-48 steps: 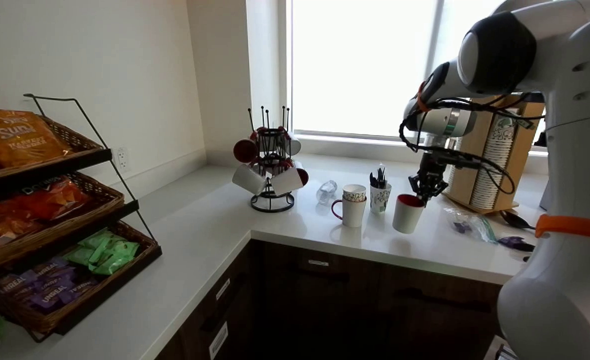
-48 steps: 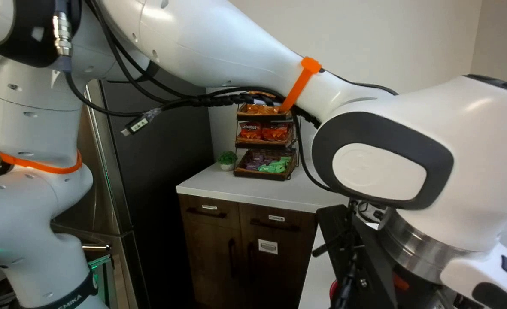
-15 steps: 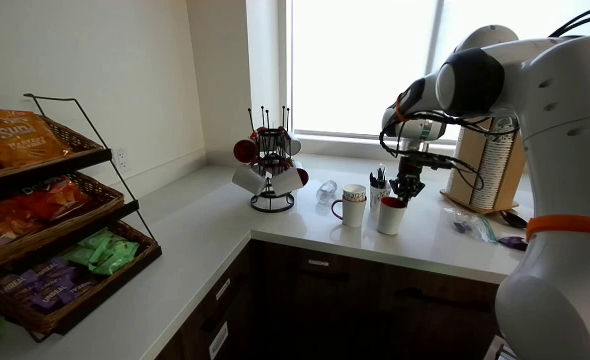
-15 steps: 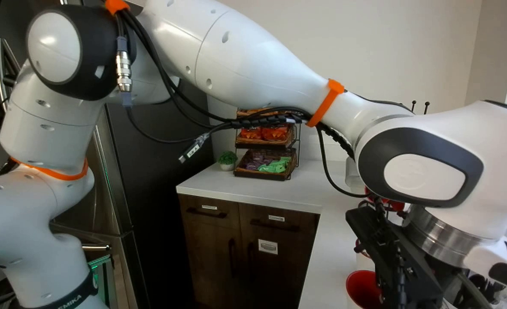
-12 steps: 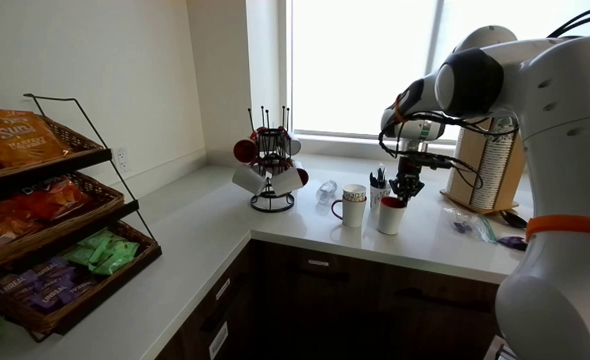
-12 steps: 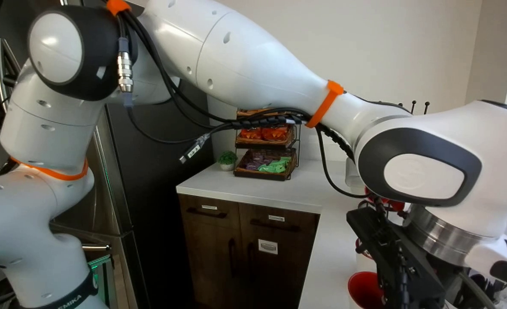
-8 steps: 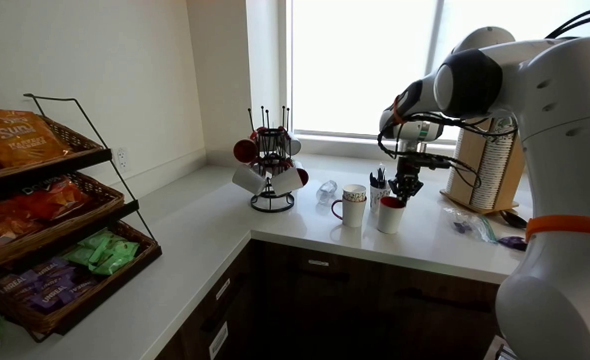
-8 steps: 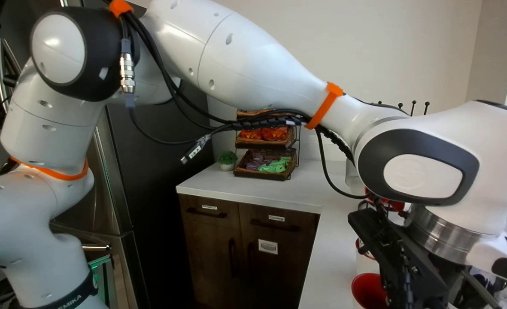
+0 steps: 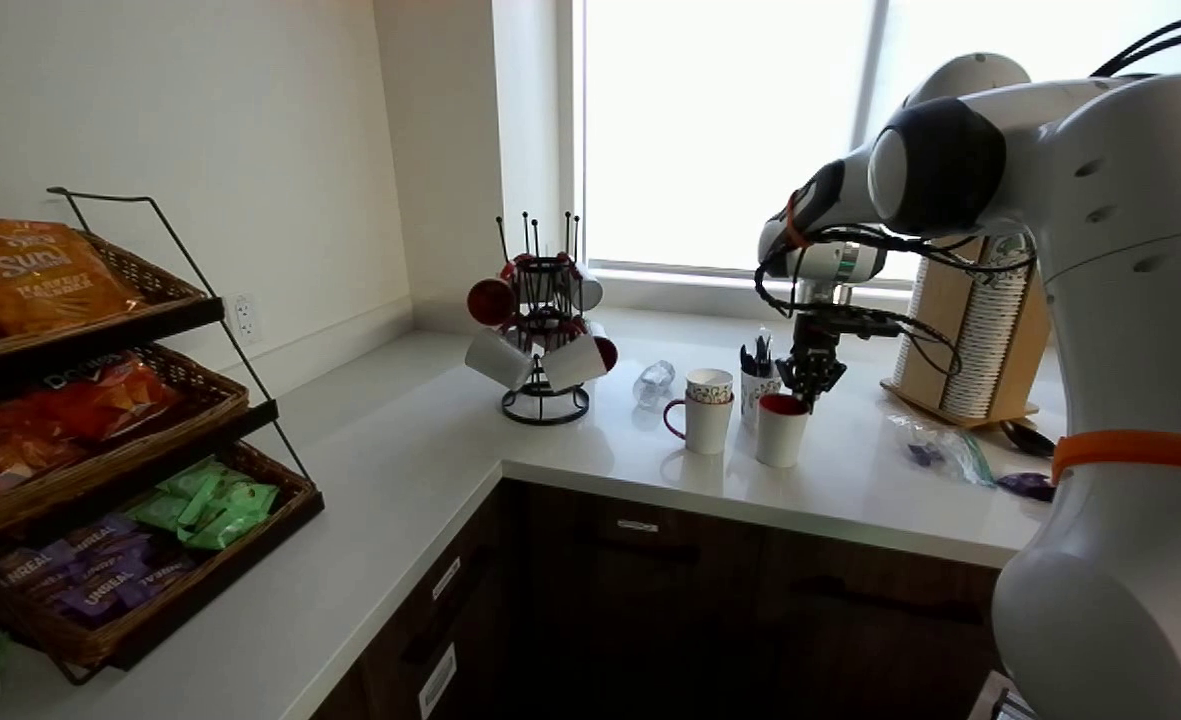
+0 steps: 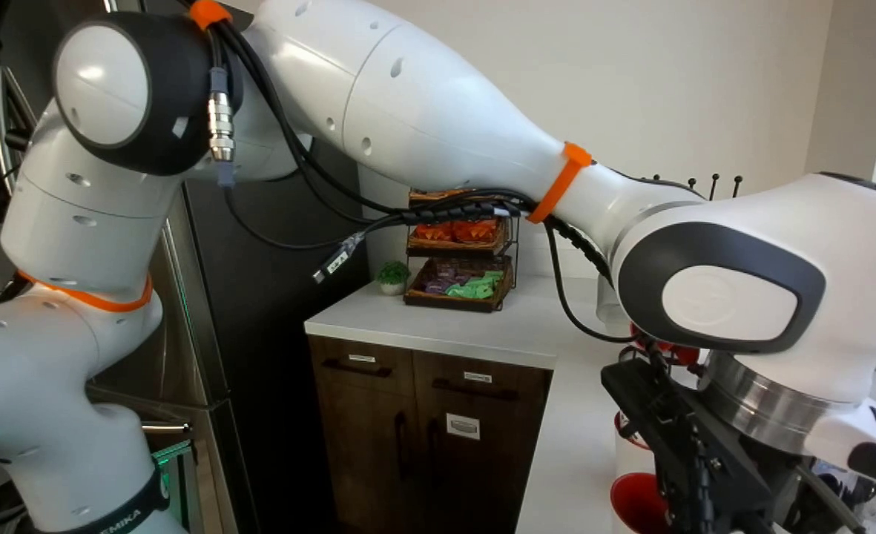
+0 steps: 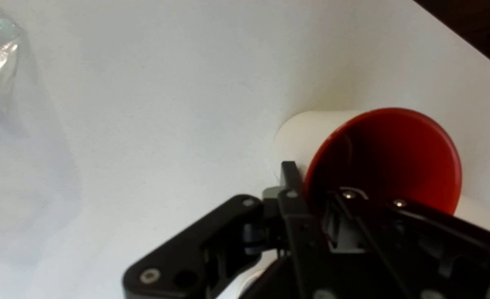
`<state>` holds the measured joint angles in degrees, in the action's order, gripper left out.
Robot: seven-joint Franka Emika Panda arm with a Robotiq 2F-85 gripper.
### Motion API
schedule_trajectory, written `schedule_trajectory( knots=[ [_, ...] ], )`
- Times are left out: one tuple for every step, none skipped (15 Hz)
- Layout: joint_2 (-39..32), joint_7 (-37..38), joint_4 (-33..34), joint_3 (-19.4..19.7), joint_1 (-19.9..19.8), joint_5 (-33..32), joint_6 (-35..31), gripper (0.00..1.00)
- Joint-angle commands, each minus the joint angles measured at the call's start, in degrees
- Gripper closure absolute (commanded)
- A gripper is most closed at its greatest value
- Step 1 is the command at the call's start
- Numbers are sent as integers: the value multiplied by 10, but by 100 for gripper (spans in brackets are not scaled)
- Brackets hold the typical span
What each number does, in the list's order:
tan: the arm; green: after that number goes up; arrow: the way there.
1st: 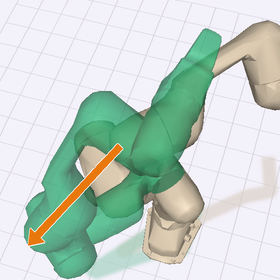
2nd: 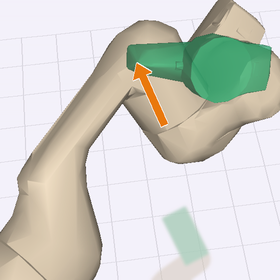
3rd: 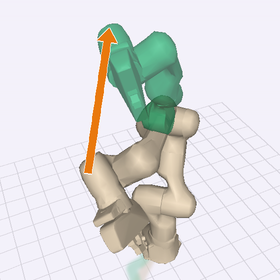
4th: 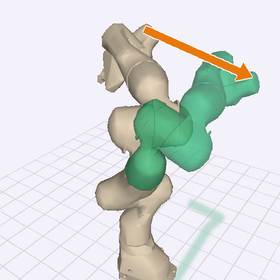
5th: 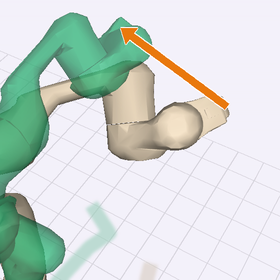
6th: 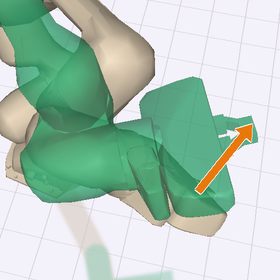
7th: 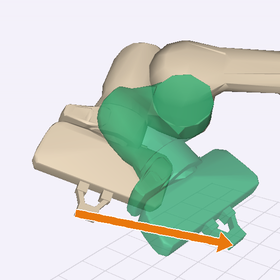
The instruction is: Take one mug from the cup holder and put it on the counter
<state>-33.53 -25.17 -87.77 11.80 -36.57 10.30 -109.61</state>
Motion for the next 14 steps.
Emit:
schedule_trajectory(
  knots=[
    [6,3,-9,-3,0,-4,-10,55],
    [9,2,-10,-3,0,-4,-9,46],
    [14,2,-13,-3,1,-3,-10,39],
    [24,5,-18,-2,3,-5,-10,31],
    [45,5,-30,-2,7,-7,-7,24],
    [67,9,-42,0,12,-10,-2,17],
    [99,12,-59,3,19,-17,1,8],
    [125,17,-72,6,26,-22,-1,2],
    [152,14,-86,7,33,-26,-2,0],
    [179,15,-99,9,43,-31,-11,0],
    [207,23,-113,12,55,-38,-17,0],
    [237,46,-129,17,71,-47,-25,0],
    [268,61,-145,20,86,-55,-28,0],
    [297,90,-162,23,105,-66,-34,0]
  ],
)
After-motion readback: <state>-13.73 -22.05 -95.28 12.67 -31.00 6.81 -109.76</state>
